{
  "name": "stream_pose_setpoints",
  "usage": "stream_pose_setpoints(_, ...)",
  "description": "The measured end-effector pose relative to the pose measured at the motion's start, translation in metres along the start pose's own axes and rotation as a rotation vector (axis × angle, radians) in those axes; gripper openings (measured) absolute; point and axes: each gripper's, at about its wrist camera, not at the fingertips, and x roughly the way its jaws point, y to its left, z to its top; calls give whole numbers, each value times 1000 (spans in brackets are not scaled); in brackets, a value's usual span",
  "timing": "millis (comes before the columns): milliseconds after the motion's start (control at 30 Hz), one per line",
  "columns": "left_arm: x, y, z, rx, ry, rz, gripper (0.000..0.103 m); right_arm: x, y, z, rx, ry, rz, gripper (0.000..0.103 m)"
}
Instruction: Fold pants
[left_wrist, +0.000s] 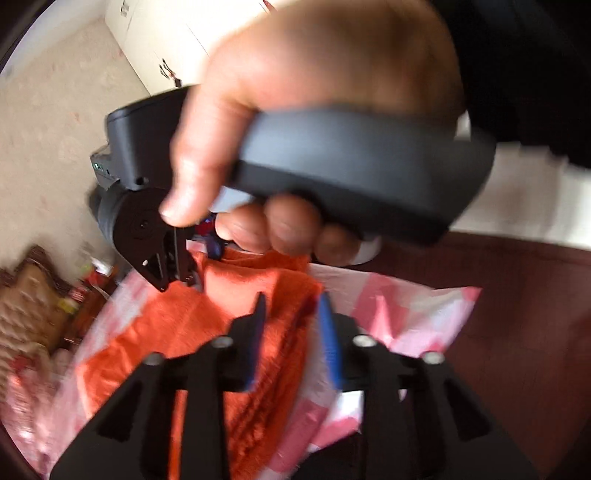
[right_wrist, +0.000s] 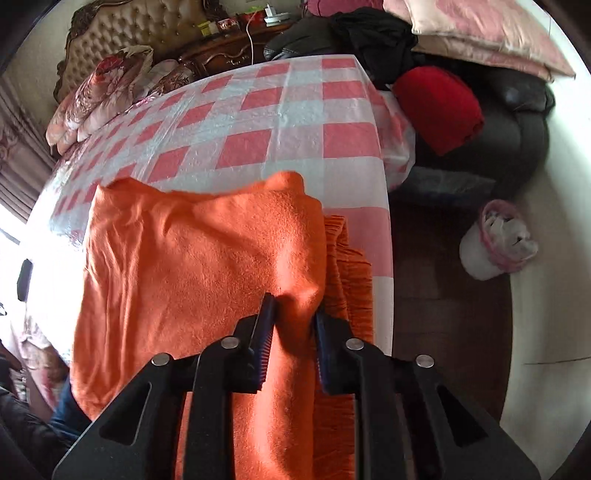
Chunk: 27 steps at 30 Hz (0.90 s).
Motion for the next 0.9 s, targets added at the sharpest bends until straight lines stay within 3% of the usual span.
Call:
stream_pose_setpoints(33, -9, 6, -2, -9, -5, -24, 52, -1, 2, -2, -9, -10, -19, 23)
stream_pose_setpoints(100, -37, 31, -11, -81, -19, -74, 59, -9, 6, -5, -12, -34, -83, 49)
stream_pose_setpoints(200, -77, 94, -38, -328, 13, -115, 60, -36, 7, -14, -4, -140, -149, 64)
stream_pose_setpoints(267, -95, 142, -68, -541, 45, -108, 60, -43, 1, -19, 26, -158, -119, 68)
stream_pose_setpoints(367, -95, 198, -122, -796, 151, -109, 58, -31, -11, -25, 71, -110, -126, 68)
stream_pose_setpoints(433, -87, 223, -159, -961, 234, -155, 55, -17, -16, -31, 125, -60, -136, 68)
stream_pose_setpoints(533, -78, 239, -201, -1169, 282, -314, 53, -13, -14, -39, 135, -49, -142, 67)
stream_pose_setpoints(600, -72, 237, -210, -1220, 302, -391, 53, -9, -12, -45, 141, -39, -115, 55)
stream_pose_setpoints(633, -69, 235, -212, -1246, 297, -439, 52, -7, -11, -47, 149, -32, -96, 55)
stream_pose_setpoints(667, -66, 233, -211, -1255, 295, -473, 49, -8, -9, -50, 153, -38, -99, 54)
stream_pose_setpoints(700, -62, 232, -207, -1252, 306, -498, 38, -8, -9, -51, 159, -42, -100, 53)
stream_pose_setpoints(800, -57, 240, -199, -1169, 326, -457, 16, -7, -10, -51, 198, -46, -86, 51)
stream_pose_setpoints(900, -55, 264, -191, -1096, 309, -348, 14, -5, 1, -47, 195, -62, -52, 43)
